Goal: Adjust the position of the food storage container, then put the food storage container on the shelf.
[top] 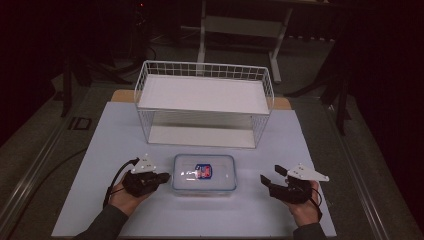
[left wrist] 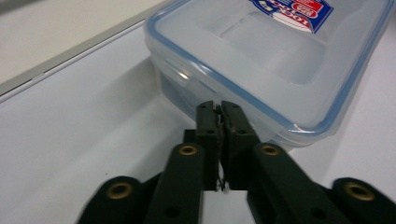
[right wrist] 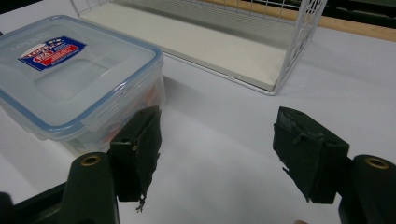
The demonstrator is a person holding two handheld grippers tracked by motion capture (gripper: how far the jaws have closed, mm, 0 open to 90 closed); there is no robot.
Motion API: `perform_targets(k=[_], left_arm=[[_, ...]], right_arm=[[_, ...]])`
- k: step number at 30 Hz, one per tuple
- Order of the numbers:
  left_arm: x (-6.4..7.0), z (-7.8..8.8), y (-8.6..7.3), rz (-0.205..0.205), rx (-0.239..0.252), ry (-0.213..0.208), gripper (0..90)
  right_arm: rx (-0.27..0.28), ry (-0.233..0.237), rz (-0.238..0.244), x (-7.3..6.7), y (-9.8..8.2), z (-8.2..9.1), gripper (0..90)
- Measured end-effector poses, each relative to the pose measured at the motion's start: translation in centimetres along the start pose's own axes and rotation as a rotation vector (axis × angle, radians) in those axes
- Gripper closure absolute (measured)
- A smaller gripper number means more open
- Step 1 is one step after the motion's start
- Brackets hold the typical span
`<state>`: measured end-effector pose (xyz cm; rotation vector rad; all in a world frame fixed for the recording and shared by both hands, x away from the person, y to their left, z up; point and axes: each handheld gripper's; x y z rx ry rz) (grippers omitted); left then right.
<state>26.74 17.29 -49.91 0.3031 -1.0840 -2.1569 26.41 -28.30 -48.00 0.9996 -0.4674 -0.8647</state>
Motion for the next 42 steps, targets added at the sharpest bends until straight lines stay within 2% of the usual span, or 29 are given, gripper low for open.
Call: perform_targets(k=[4,7,9,12,14,15,18,21,23,24,26,28,31,34,37,40,42], left_arm=[[-0.6,0.6,-0.2,0.036,0.032,0.030,79.4],[-1.2,1.5,-0.2,0.080,0.088,0.048,74.8],[-1.4,1.9,-0.3,0.101,0.113,0.063,66.0],[-1.3,2.5,-0.2,0.099,0.138,0.074,54.3],[-1.2,2.9,-0.2,0.124,0.171,0.060,49.7],[-1.2,2.9,-0.2,0.124,0.171,0.060,45.6],[-1.3,3.1,0.0,0.153,0.191,0.054,41.0],[-1.3,3.1,0.4,0.170,0.208,0.038,37.1],[-1.2,2.9,0.7,0.169,0.203,0.027,36.1],[-1.2,2.9,0.7,0.169,0.203,0.027,35.5],[-1.0,2.4,1.1,0.178,0.197,0.016,34.3],[-0.9,2.1,1.5,0.183,0.198,0.007,32.7],[-0.6,1.5,2.0,0.189,0.191,0.012,29.8],[-0.4,0.6,2.1,0.200,0.177,0.023,29.5],[-0.3,-0.3,1.9,0.207,0.157,0.025,28.1],[-0.1,-0.8,1.7,0.217,0.143,0.017,25.5],[-0.2,-1.3,1.5,0.238,0.130,-0.005,23.9]], right_arm=[[-0.005,0.000,-0.002,0.0,0.0,-0.1,31.8],[-0.007,0.000,0.002,-0.1,0.0,-0.2,31.8],[-0.011,-0.003,0.004,-0.1,0.0,-0.2,31.8],[-0.016,0.000,0.006,-0.3,0.0,-0.3,31.9],[-0.018,0.003,0.007,-0.4,0.0,-0.4,31.9],[-0.018,0.003,0.007,-0.4,0.0,-0.4,31.9],[-0.027,0.005,-0.011,-0.9,0.4,-0.7,31.8],[-0.023,0.046,-0.039,-1.6,1.2,-1.0,30.8],[-0.023,0.076,-0.053,-2.0,1.8,-1.3,30.8],[-0.023,0.076,-0.053,-2.0,1.8,-1.3,30.8],[-0.027,0.112,-0.054,-2.9,2.8,-2.0,34.6],[-0.028,0.134,-0.053,-3.4,3.4,-2.7,34.1],[-0.037,0.164,-0.060,-4.4,4.5,-3.9,28.4],[-0.073,0.196,-0.069,-5.2,5.2,-5.2,19.7],[-0.115,0.225,-0.086,-5.6,5.2,-6.6,13.6],[-0.138,0.232,-0.112,-5.7,4.6,-7.5,11.1],[-0.146,0.242,-0.134,-5.6,3.9,-7.8,10.8]])
Point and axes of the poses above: each handheld gripper's, and its own axes: z roughly backward along the jaws, y roughly out of its top, x roughly to its right, and after that the axes turned 1 degree about x, right-handed
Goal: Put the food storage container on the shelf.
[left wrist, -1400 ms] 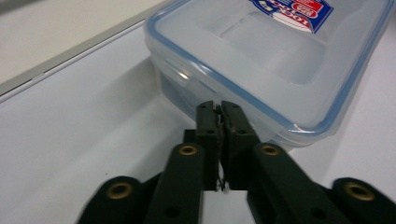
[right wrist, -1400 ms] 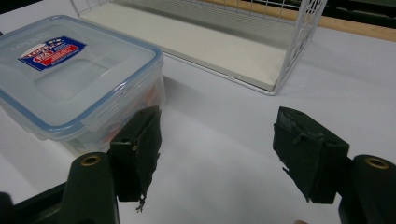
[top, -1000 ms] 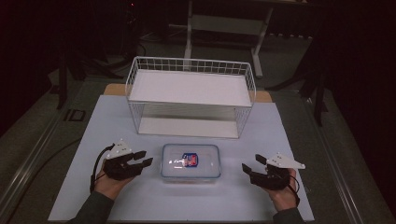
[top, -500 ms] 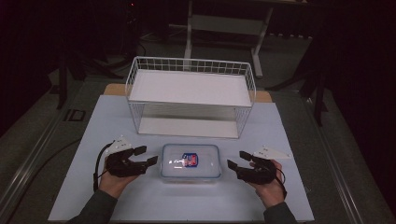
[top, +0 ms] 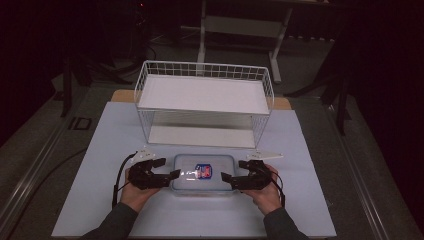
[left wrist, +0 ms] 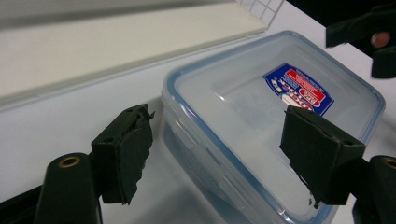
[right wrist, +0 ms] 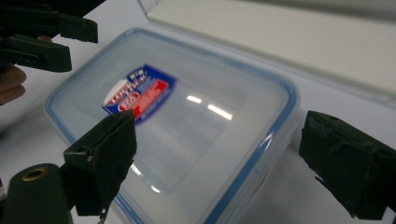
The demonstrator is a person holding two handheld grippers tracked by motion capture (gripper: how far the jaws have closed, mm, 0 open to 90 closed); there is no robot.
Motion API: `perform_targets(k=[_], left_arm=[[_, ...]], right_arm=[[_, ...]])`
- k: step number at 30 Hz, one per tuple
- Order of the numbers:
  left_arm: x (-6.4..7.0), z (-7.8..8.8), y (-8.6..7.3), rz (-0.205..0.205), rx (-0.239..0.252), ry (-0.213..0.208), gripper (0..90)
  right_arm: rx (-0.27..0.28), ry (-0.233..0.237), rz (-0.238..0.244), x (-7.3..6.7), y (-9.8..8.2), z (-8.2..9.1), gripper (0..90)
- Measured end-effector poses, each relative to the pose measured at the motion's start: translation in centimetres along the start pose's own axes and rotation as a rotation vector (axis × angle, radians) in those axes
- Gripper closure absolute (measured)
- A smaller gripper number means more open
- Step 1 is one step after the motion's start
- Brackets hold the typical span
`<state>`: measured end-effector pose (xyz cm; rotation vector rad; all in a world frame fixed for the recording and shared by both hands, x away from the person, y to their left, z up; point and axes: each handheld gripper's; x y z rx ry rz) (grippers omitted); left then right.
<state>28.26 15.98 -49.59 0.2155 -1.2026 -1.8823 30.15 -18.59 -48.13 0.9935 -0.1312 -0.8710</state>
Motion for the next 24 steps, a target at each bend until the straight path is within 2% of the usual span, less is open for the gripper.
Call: perform_targets(k=[4,6,10,14,18,21,23,24], left_arm=[[0.1,-0.9,-0.3,0.023,-0.037,-0.020,18.7],[0.2,-1.3,-0.3,0.027,-0.044,-0.038,17.4],[0.1,-1.8,-0.5,0.049,-0.050,-0.074,15.4],[-0.7,-2.1,-0.9,0.115,-0.049,-0.135,14.5],[-0.9,-2.3,-1.0,0.140,-0.056,-0.157,13.2],[-1.0,-2.6,-1.2,0.173,-0.073,-0.204,12.6],[-1.0,-2.7,-1.2,0.178,-0.076,-0.204,10.3],[-1.0,-2.7,-1.2,0.181,-0.077,-0.204,10.6]], right_arm=[[-0.035,0.002,-0.019,0.3,-0.6,-0.6,10.7],[-0.037,0.021,-0.033,0.4,-0.7,-0.8,10.7],[-0.056,0.013,-0.037,0.4,-0.9,-1.4,9.7],[-0.059,0.055,-0.089,0.9,-1.1,-1.7,9.4],[-0.062,0.094,-0.135,1.3,-1.2,-2.0,9.3],[-0.067,0.112,-0.152,1.5,-1.3,-2.0,9.3],[-0.083,0.148,-0.176,1.7,-1.5,-2.2,8.4],[-0.078,0.151,-0.178,1.7,-1.6,-2.3,8.5]])
Point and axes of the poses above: each handheld gripper's, and its own axes: z roughly backward along the jaws, y roughly out of its top, x roughly to its right, and after that the axes turned 1 degree about x, right-handed
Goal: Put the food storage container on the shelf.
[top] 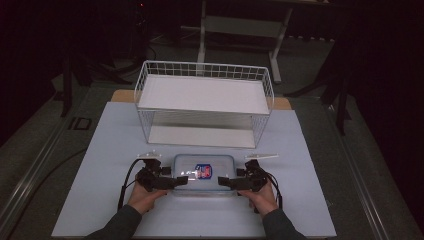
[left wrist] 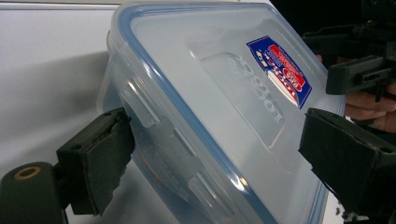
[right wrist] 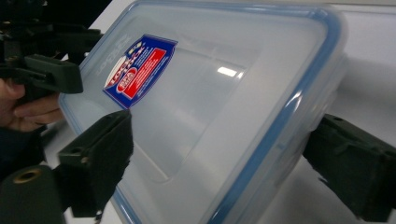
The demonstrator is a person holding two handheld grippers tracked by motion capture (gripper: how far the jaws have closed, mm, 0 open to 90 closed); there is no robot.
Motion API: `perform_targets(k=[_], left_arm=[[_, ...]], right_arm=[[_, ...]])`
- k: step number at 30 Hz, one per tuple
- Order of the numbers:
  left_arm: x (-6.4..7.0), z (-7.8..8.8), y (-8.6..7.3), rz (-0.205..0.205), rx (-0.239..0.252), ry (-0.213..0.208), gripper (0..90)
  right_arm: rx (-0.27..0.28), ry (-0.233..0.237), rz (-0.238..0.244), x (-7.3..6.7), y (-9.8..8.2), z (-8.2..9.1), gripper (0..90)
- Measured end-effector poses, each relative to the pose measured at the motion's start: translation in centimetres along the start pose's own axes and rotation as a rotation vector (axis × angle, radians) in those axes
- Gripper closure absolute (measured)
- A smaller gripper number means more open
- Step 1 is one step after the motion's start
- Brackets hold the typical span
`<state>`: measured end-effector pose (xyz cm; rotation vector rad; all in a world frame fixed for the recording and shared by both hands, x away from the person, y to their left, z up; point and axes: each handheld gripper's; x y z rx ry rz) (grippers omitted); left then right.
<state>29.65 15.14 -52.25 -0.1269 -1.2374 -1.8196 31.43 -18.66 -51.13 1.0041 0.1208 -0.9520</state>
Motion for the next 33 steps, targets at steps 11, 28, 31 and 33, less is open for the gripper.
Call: perform_targets(k=[11,28,31,33], left_arm=[[0.3,1.3,-0.2,0.048,0.023,0.001,28.1],[1.7,3.6,-1.4,0.026,0.049,-0.018,46.8],[1.8,3.6,-1.6,0.031,0.062,-0.017,47.0],[2.0,3.6,-1.6,0.023,0.065,-0.005,46.7]], right_arm=[[-0.002,0.024,-0.009,-0.1,-0.5,1.3,22.0],[0.039,0.126,-0.104,0.4,-1.4,3.8,49.1],[0.036,0.141,-0.114,0.5,-1.5,4.0,50.9],[0.033,0.140,-0.112,0.5,-1.5,4.0,50.9]])
Point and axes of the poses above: each handheld gripper's, and its own axes: z roughly backward along the jaws, y roughly out of its top, x roughly to its right, and after that the axes turned 1 degree about x, right-handed
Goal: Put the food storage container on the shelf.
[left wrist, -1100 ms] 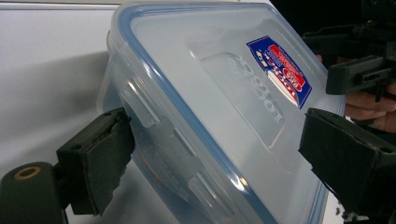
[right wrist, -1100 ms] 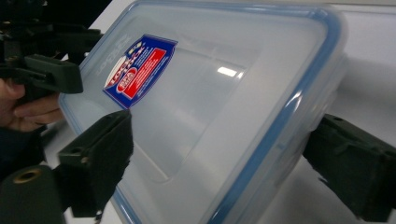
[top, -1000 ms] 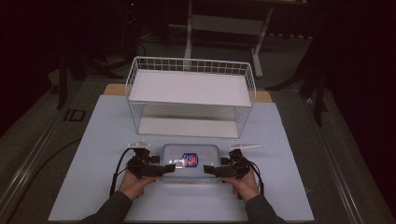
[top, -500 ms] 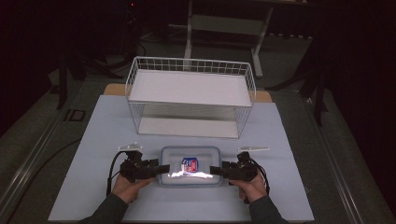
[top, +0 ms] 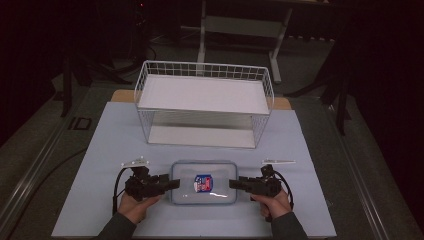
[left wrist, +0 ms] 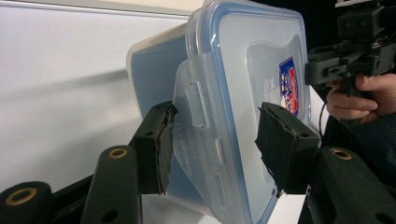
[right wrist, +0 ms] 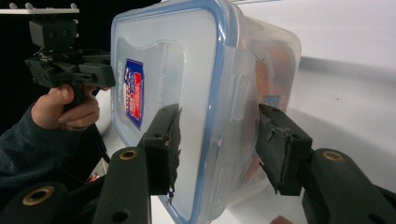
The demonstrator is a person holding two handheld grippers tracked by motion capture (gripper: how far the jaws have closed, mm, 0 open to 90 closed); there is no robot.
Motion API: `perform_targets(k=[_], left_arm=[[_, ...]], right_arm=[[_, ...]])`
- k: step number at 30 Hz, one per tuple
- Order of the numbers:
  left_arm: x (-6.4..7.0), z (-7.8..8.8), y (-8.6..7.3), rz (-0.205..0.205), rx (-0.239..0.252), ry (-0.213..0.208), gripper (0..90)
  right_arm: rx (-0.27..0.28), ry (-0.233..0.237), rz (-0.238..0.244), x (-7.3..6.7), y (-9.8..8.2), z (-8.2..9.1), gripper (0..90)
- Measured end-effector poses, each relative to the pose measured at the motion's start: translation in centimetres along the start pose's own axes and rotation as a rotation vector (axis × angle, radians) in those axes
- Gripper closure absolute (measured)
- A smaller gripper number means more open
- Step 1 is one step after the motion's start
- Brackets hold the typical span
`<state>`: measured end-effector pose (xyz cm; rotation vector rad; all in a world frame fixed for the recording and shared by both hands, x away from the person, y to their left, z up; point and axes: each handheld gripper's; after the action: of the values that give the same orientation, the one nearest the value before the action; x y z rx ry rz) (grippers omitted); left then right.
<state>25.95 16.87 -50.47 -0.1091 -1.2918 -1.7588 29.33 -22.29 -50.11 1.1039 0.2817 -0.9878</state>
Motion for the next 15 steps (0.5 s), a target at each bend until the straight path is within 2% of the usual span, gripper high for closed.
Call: perform_targets(k=[6,10,15], left_arm=[[0.47,0.12,-0.02,-0.010,-0.004,0.020,46.8],[0.69,0.19,0.07,-0.007,-0.009,0.030,47.1],[0.71,0.40,0.20,-0.012,-0.005,0.040,48.0]], right_arm=[[-0.014,-0.021,0.021,-0.36,0.09,0.02,50.3],[-0.016,-0.020,0.009,-0.43,0.12,0.07,50.8],[-0.001,-0.031,0.030,-0.85,0.26,0.08,51.4]])
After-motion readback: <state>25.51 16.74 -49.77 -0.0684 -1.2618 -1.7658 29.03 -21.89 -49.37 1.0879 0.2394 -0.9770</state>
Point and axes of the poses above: each handheld gripper's, and its own axes: z roughly backward along the jaws, y roughly out of its top, x roughly to its right, and after that the axes turned 1 degree about x, right-handed
